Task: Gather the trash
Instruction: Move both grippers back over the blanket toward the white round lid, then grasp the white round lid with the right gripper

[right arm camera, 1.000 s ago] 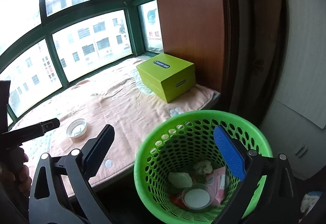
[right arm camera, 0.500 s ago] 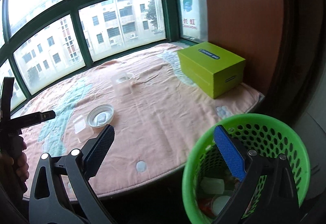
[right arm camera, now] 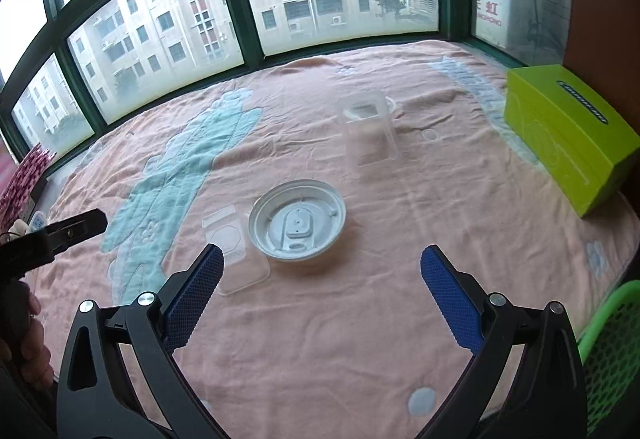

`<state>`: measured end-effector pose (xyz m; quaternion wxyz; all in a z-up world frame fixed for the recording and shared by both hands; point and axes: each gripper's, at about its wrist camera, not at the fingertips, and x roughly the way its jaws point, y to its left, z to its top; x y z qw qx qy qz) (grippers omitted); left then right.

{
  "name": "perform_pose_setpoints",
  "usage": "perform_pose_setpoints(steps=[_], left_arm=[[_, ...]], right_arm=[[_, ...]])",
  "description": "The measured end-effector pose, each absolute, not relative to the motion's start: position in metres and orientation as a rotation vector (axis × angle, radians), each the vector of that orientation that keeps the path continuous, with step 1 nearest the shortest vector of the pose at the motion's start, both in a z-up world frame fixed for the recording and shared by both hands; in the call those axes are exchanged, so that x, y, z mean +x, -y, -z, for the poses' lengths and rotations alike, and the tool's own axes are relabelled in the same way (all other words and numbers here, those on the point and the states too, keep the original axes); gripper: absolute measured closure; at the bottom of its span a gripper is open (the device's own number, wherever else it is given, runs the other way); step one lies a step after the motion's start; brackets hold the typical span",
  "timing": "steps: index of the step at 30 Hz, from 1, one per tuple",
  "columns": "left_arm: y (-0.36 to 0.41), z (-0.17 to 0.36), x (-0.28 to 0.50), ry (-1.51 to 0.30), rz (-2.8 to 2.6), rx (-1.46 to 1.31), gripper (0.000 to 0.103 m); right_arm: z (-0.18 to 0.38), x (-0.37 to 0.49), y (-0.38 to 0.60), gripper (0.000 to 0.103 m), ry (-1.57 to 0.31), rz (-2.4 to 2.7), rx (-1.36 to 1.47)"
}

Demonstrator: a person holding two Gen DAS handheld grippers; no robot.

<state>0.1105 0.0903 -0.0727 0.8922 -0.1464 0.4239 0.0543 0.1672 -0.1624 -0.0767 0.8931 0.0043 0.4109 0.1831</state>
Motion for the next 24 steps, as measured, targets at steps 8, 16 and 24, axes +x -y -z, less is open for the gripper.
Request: perform_pose_setpoints(steps=[8,16,24], left_arm=[[-0.111,0.086,0.11,-0.902,-0.127,-0.345,0.018],[-0.126,0.096,0.111,-0.918,-0.136,-0.386,0.018],[-0.131,0.104,0.113,-0.933,-0.137,-0.403,0.018]], right_arm=[[0.11,0.22,0.122,0.005,-0.947,-0.344,-0.031],[0.134,0.246,0.108,0.005,-1.002,-0.302,-0.043],[0.147,0.259,0.099,0.005,-1.04,-0.277,-0.051]])
